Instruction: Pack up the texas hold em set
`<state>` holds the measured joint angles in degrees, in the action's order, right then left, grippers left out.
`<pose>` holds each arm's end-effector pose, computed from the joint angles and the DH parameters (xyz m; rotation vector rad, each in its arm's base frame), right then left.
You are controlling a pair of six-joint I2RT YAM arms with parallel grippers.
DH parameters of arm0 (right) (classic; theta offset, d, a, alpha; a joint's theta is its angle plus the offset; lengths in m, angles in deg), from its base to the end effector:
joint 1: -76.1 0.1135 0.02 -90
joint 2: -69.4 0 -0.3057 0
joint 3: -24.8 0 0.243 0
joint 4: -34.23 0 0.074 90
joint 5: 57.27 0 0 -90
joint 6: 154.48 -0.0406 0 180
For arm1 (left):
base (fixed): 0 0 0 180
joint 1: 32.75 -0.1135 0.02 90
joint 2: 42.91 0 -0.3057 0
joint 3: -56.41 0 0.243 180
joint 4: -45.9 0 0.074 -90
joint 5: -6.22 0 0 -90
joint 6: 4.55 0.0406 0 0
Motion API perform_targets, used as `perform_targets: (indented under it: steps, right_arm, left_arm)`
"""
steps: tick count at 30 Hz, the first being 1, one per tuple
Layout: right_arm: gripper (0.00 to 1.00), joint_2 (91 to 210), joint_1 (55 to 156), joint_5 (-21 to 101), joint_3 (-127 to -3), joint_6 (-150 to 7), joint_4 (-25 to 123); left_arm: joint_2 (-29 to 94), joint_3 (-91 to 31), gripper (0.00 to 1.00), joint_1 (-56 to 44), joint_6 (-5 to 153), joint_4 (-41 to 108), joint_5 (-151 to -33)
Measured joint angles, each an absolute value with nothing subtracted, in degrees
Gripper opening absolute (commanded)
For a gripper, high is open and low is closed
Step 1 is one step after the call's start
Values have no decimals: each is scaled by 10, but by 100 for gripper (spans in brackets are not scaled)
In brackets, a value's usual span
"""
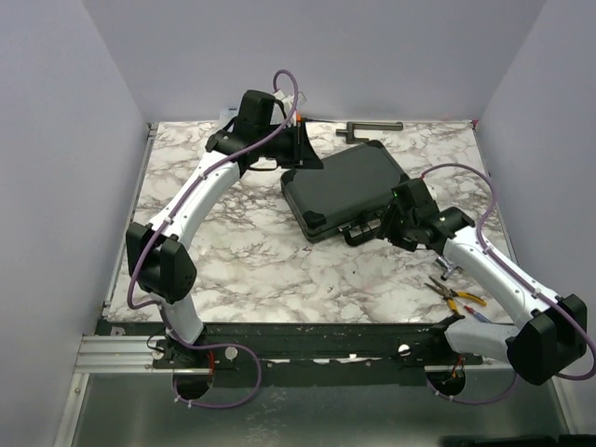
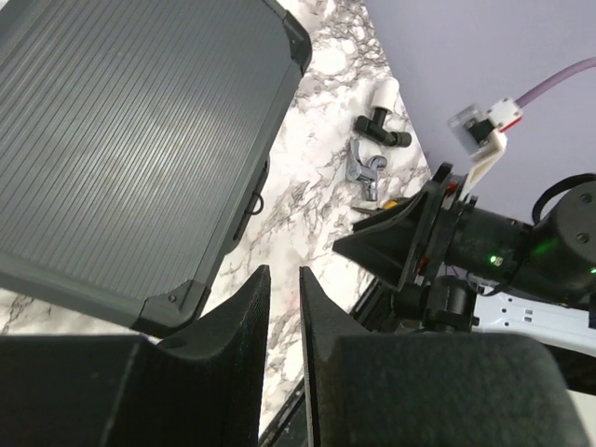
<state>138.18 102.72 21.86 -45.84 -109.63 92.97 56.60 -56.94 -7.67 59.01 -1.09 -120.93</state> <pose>0.1951 0.0892 0.3110 0.4826 2.5095 0.2483 0.3478 -0.1899 0.4150 0.3791 2.2346 -1.1995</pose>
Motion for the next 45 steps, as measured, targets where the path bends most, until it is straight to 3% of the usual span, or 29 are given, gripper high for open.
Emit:
perform_targets:
  steps: [10,30,45]
  right_arm:
    - [57,1359,1027,270,-379,-1127,874]
    - [55,1316,1022,288,-324,-1131,829]
    - [37,1370,989,277,-322,-1147,818]
  left_arm:
    - [648,-660,13,-43,620,-51,-1181]
    - [691,-655,7,-22,669,-90,-1166]
    - [707,-656,3,4,669,-102,-1151]
